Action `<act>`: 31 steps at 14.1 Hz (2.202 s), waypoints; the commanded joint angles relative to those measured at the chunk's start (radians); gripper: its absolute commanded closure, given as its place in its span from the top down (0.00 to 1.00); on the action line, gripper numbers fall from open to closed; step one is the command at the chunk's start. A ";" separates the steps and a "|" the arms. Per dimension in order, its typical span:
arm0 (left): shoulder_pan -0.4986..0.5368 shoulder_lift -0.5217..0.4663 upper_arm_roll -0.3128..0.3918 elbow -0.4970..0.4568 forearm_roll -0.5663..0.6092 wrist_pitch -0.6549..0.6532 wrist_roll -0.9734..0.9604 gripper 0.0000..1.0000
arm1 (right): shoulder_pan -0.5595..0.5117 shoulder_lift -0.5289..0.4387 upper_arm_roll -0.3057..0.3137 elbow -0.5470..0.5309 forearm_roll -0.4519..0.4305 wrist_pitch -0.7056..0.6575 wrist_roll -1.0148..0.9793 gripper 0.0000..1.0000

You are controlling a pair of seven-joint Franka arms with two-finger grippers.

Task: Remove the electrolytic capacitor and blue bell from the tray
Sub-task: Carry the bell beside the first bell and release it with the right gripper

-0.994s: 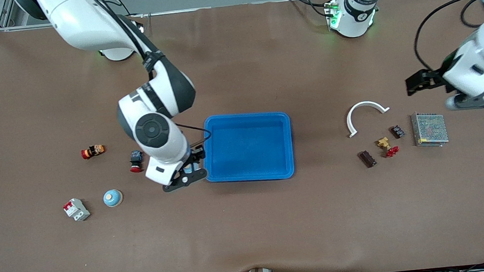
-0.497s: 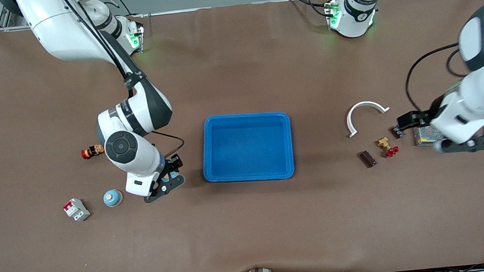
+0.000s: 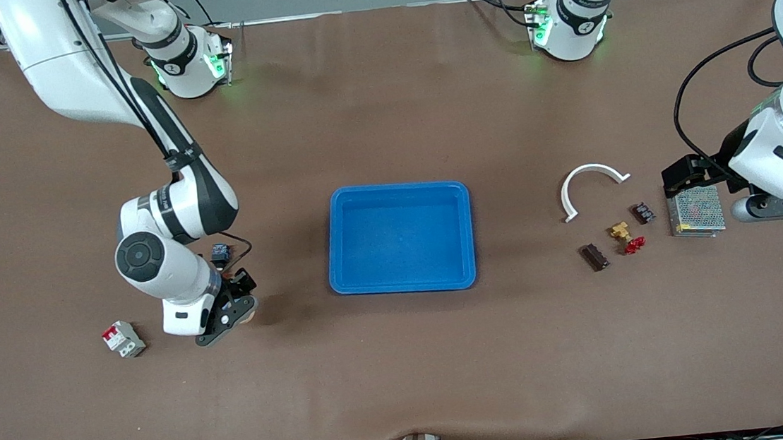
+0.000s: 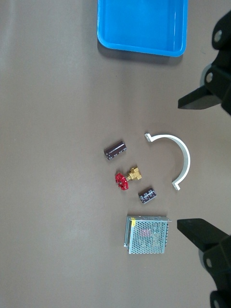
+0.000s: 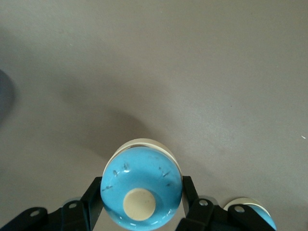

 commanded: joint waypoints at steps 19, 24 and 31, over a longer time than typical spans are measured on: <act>0.011 -0.273 -0.010 -0.189 -0.019 0.005 0.057 1.00 | -0.041 0.043 0.019 -0.169 0.006 0.291 -0.135 0.49; 0.014 -0.290 -0.010 -0.220 -0.018 0.028 0.056 1.00 | -0.038 0.029 0.019 -0.149 0.009 0.271 -0.121 1.00; 0.015 -0.319 -0.006 -0.255 -0.018 0.028 0.056 1.00 | -0.043 -0.130 0.021 0.072 0.019 -0.270 0.031 1.00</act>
